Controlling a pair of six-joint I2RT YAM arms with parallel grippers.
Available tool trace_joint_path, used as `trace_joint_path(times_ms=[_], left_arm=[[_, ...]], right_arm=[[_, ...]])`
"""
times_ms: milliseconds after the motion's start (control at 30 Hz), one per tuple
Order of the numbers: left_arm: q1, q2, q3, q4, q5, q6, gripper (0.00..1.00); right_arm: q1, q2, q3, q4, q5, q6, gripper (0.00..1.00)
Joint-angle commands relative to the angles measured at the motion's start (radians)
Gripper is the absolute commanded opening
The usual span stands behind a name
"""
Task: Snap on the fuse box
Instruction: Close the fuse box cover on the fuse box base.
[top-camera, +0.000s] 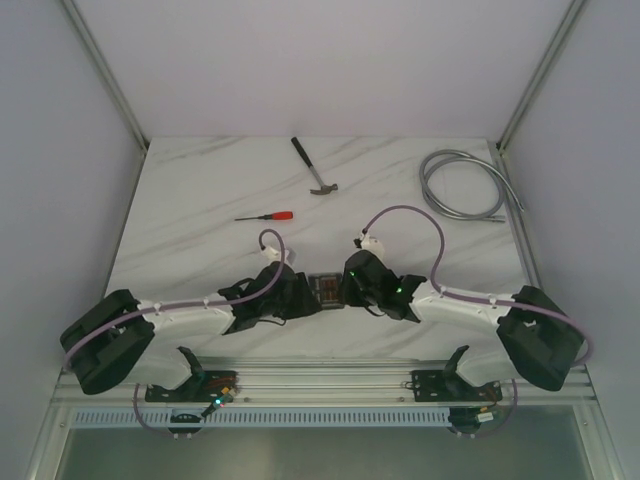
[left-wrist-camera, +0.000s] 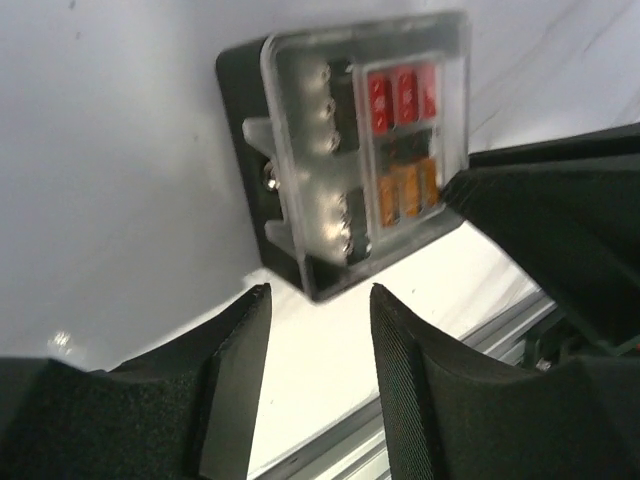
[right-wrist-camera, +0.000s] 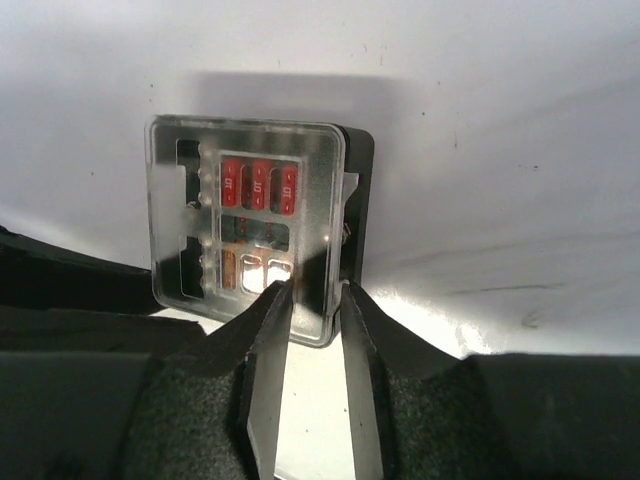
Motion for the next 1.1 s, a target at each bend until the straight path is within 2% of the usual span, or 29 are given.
trace_joint_path(times_ms=[0,167,433,867,1067], left_arm=[[-0.001,-0.065,0.038,-0.178,-0.032,0.066,0.56],[0.095,-0.081,0.106,-0.198,-0.043,0.154,0.60],[0.180,0.038,0.223,-0.191,0.016,0.241,0.59],[0.189,0.180,0.235,-0.152,0.079,0.249,0.46],[0.189,0.226,0.133,-0.057,0.142,0.191,0.37]], right_arm=[[-0.031,-0.043,0.015,-0.050,-0.040,-0.081,0.35],[-0.122,-0.079,0.014,0.012,-0.135,-0.132,0.37],[-0.211,-0.027,0.024,0.120,-0.243,-0.158,0.36],[-0.225,0.107,0.036,0.203,-0.310,-0.160,0.30],[-0.226,0.155,-0.022,0.221,-0.351,-0.139,0.24]])
